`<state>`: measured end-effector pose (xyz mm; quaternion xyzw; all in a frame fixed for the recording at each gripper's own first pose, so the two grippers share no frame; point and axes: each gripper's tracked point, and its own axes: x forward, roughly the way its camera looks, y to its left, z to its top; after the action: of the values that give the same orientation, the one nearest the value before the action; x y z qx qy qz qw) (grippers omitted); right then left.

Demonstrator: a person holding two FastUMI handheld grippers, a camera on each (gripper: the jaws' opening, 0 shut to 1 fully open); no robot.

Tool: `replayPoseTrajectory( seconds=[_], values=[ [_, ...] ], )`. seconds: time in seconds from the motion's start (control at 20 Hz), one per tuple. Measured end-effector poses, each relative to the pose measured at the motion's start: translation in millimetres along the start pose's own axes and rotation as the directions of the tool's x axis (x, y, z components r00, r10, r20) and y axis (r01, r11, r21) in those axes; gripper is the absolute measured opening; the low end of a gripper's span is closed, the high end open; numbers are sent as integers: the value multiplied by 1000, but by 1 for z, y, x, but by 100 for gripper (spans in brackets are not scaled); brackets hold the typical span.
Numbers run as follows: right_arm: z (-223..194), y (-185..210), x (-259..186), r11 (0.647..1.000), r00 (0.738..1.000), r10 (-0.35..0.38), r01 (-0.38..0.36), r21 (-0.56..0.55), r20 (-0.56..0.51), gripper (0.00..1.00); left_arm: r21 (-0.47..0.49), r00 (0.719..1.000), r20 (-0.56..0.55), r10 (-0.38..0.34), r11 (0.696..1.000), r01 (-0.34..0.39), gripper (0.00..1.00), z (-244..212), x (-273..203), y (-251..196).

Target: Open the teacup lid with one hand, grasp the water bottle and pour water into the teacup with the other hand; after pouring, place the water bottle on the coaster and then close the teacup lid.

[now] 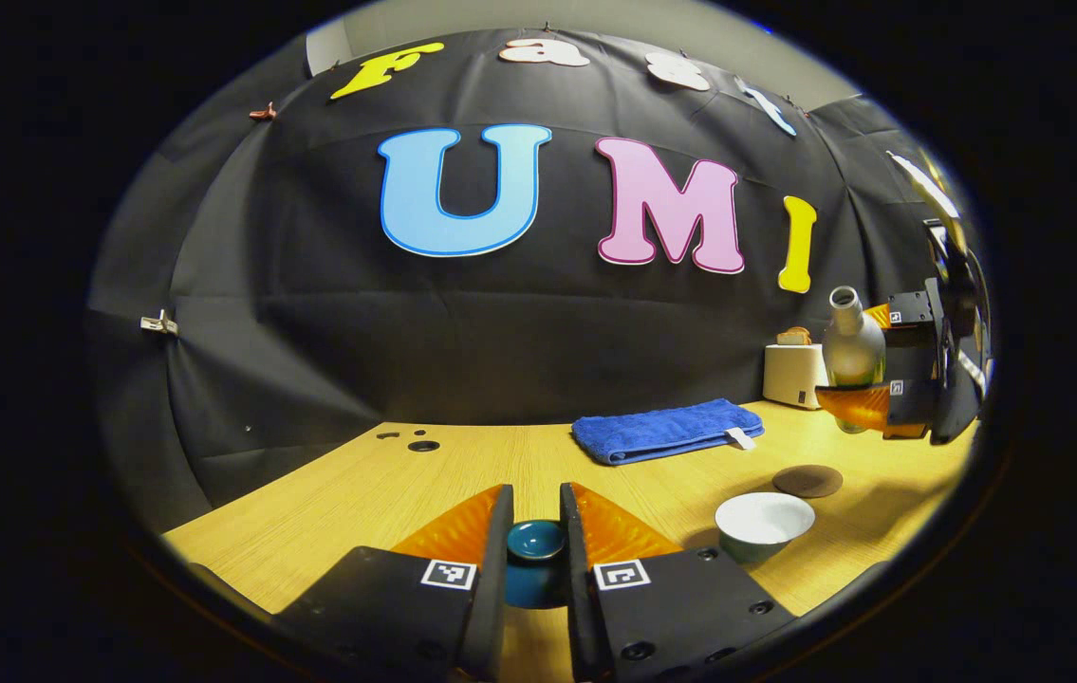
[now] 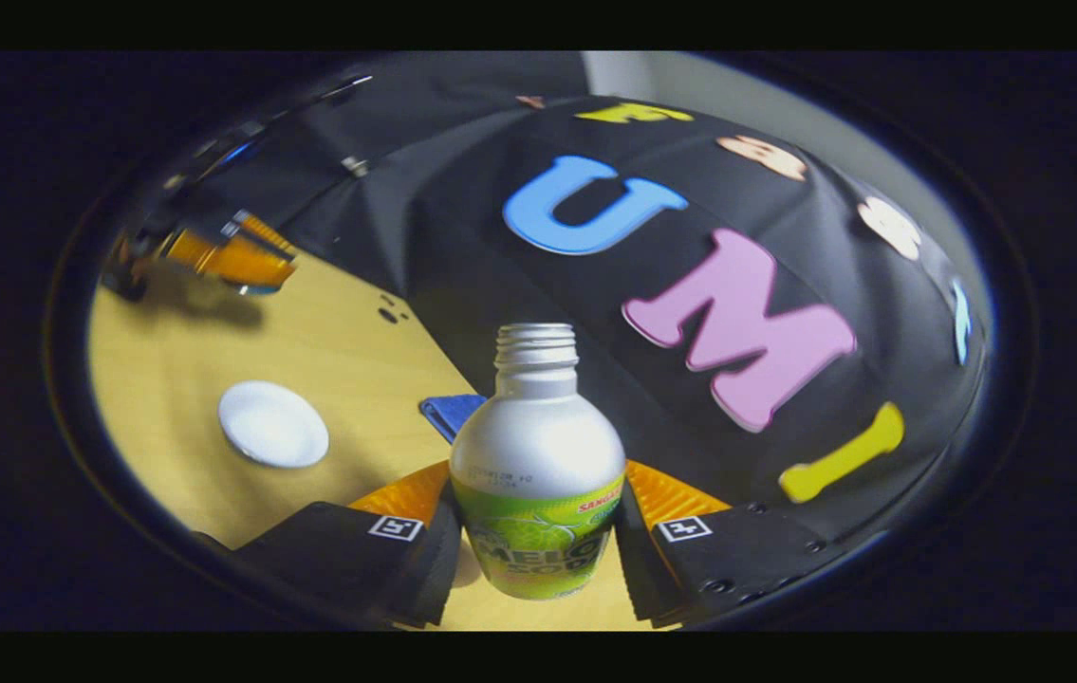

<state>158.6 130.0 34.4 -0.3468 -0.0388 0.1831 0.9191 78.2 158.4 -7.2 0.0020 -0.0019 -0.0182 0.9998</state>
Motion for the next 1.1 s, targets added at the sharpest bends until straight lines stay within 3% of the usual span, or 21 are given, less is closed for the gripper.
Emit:
replayPoseTrajectory(
  seconds=[0.15, 0.3, 0.4, 0.65, 1.0, 1.1],
  values=[
    [-3, -8, -2, 961, 1000, 4, -3, 277, -4, 73, 0, 1000, 0, 1, 1000, -1, 31, 0, 0, 0],
    [-14, -15, 1, 863, 1000, -4, 6, 506, -5, 73, 0, 1000, 0, 5, 1000, -5, 31, 0, 0, 0],
    [-18, -13, 7, 804, 1000, 25, -31, 593, 18, 74, 0, 1000, 0, 5, 1000, -5, 31, 0, 0, 0],
    [-26, -8, 13, 744, 996, 40, -79, 663, 74, 74, 0, 1000, 1, 6, 1000, -6, 31, 0, 0, 0],
    [-74, 5, 37, 701, 999, 37, -13, 713, -19, 76, 0, 1000, 1, 3, 1000, -3, 31, -1, 0, 0],
    [-77, 0, 36, 706, 999, 24, -3, 709, -21, 77, 1, 1000, 1, 2, 1000, -2, 31, 0, 0, 0]
  ],
)
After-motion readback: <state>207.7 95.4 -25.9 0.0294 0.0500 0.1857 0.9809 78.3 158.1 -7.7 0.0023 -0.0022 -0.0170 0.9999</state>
